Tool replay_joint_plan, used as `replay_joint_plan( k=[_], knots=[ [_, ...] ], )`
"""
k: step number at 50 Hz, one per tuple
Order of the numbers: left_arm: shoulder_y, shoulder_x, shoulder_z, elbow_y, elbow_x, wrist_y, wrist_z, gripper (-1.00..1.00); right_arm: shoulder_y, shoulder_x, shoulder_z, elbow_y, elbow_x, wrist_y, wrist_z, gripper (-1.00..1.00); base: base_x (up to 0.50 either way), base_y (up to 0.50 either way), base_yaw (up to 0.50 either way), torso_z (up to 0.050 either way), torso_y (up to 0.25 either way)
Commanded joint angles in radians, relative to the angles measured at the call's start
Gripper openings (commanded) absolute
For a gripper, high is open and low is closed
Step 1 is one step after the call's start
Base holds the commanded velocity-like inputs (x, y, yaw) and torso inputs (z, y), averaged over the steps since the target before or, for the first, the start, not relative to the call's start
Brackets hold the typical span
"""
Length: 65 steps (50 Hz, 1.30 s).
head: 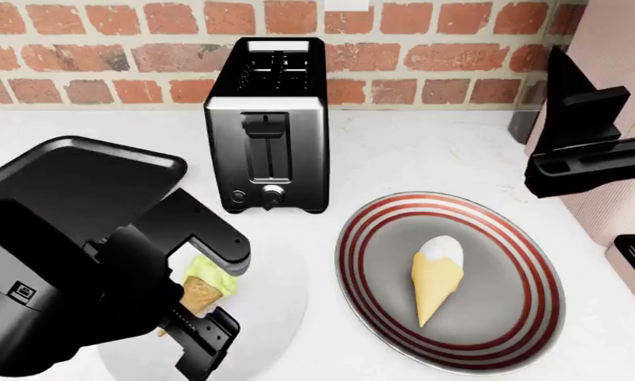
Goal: Move the dessert items from the plate to the tray.
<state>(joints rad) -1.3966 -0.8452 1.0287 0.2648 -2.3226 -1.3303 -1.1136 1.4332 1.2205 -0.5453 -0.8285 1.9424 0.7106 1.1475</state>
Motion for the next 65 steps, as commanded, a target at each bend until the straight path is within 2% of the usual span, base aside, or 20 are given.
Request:
replay_joint_plan(
  k=[1,26,27,33,55,59,65],
  knots=[
    [0.024,0.0,-0.003,-0.001,0.038,0.0,0.024,1.0,-0.016,0.003,0.002,-0.004,-0.009,-0.006,-0.003,1.0,0.0,0.0,0.0,0.0,0.0],
    [0.075,0.014,-0.006,-0.01,0.125,0.008,0.076,1.0,-0.029,0.012,0.009,-0.005,-0.013,-0.008,-0.009,1.0,0.0,0.0,0.0,0.0,0.0],
    [0.075,0.014,-0.005,-0.009,0.125,0.009,0.076,-1.0,-0.026,0.011,0.01,-0.005,-0.01,-0.006,-0.008,1.0,0.0,0.0,0.0,0.0,0.0],
    [-0.008,-0.006,-0.002,-0.007,0.056,0.025,0.023,-1.0,-0.039,0.013,0.008,-0.004,-0.021,-0.007,-0.011,1.0,0.0,0.0,0.0,0.0,0.0],
    [-0.207,-0.04,-0.015,-0.01,-0.067,0.049,-0.056,-1.0,-0.035,-0.018,-0.007,0.015,-0.024,0.015,-0.012,1.0,0.0,0.0,0.0,0.0,0.0],
    [-0.235,-0.043,-0.015,-0.009,-0.073,0.045,-0.066,-1.0,-0.023,-0.043,-0.034,0.061,0.02,0.035,-0.005,1.0,0.0,0.0,0.0,0.0,0.0],
    [-0.275,-0.04,-0.014,-0.034,-0.069,0.023,-0.066,-1.0,0.058,-0.101,-0.098,0.17,0.184,0.092,0.055,1.0,0.0,0.0,0.0,0.0,0.0]
  ],
)
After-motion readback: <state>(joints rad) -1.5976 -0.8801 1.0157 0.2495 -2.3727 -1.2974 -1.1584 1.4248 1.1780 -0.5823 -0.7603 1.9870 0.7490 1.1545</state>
